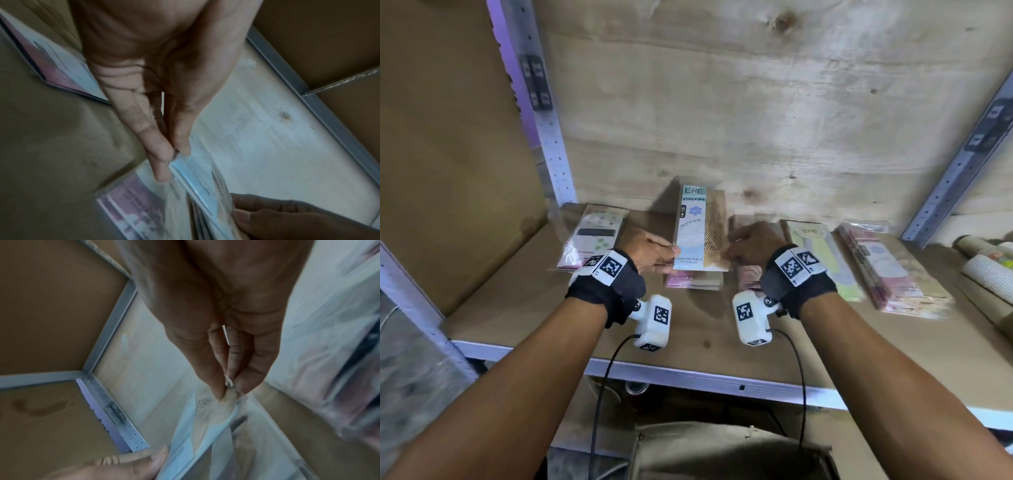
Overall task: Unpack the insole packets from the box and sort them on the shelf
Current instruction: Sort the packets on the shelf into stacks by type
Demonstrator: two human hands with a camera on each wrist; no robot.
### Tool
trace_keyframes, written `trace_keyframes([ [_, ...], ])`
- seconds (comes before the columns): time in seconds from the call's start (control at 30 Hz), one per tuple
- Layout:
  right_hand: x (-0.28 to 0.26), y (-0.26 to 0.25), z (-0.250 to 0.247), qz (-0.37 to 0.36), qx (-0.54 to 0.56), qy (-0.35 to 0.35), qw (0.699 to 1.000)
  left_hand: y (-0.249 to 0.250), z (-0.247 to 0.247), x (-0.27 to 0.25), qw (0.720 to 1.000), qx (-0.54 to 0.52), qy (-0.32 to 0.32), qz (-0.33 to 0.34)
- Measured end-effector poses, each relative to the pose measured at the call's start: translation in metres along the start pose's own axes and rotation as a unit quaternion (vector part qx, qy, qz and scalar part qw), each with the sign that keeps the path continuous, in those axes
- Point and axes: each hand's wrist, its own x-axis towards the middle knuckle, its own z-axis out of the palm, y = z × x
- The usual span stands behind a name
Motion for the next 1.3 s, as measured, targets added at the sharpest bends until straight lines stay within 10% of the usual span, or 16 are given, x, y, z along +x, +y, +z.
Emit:
trace_keyframes([
  [1.3,0.03,-0.014,0.044,0.003,-0.286,0.053,0.957,-0.018,-0.017,0.021,0.994,0.081,0.04,-0.055],
])
